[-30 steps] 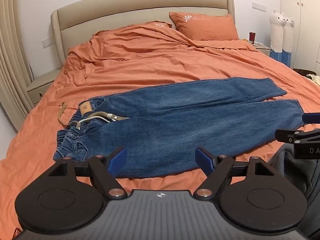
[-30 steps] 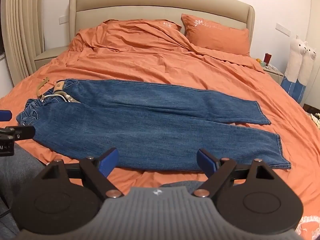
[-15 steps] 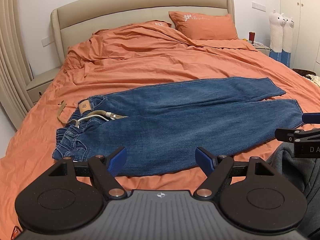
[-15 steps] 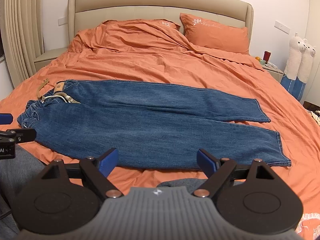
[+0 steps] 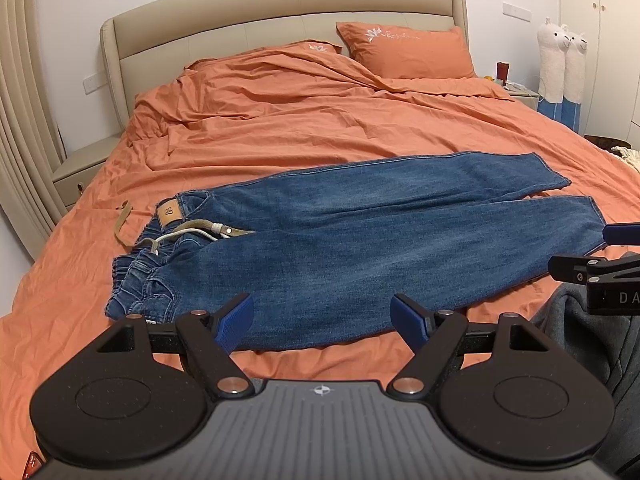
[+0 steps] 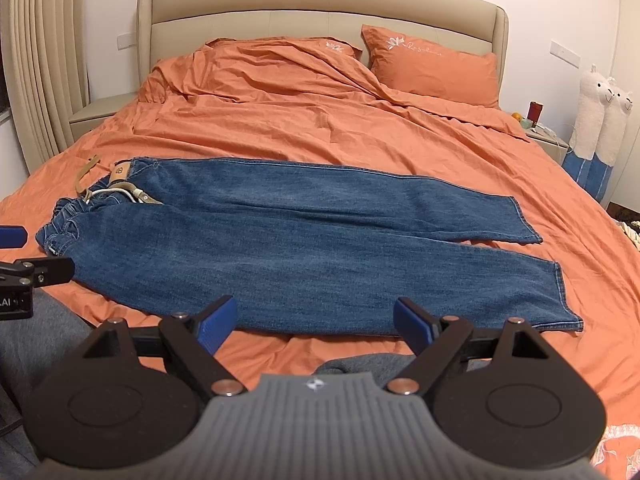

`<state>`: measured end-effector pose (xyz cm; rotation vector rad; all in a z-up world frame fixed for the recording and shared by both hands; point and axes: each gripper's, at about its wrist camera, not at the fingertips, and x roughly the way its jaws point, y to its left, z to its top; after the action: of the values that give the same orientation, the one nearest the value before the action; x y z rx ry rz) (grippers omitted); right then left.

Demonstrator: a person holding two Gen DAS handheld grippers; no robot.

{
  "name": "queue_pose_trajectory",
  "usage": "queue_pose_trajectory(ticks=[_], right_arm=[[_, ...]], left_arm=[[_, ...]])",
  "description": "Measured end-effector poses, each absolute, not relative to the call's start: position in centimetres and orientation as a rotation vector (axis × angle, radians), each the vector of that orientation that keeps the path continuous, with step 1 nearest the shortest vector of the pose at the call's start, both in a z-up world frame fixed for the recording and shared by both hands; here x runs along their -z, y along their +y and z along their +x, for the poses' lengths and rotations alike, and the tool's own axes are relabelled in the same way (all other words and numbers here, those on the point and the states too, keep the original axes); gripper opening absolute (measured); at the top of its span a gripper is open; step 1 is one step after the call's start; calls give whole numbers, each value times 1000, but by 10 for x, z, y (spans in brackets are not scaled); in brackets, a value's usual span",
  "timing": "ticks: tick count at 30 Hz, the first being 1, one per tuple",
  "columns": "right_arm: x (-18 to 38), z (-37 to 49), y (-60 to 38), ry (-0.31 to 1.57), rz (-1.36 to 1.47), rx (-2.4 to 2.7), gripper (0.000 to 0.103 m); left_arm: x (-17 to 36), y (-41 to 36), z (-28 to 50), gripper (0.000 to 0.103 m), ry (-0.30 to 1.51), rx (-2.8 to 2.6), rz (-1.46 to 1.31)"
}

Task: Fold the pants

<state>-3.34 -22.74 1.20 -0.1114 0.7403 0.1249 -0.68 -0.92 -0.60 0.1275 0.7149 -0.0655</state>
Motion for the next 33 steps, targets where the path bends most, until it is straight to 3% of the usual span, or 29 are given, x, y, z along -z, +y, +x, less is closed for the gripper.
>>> queue_pose_trajectory(ticks=[33], right_arm=[[-14,-34,-224,740,-118,-126,82]], left_arm=[[5,-10,-8,91,714,67,123]])
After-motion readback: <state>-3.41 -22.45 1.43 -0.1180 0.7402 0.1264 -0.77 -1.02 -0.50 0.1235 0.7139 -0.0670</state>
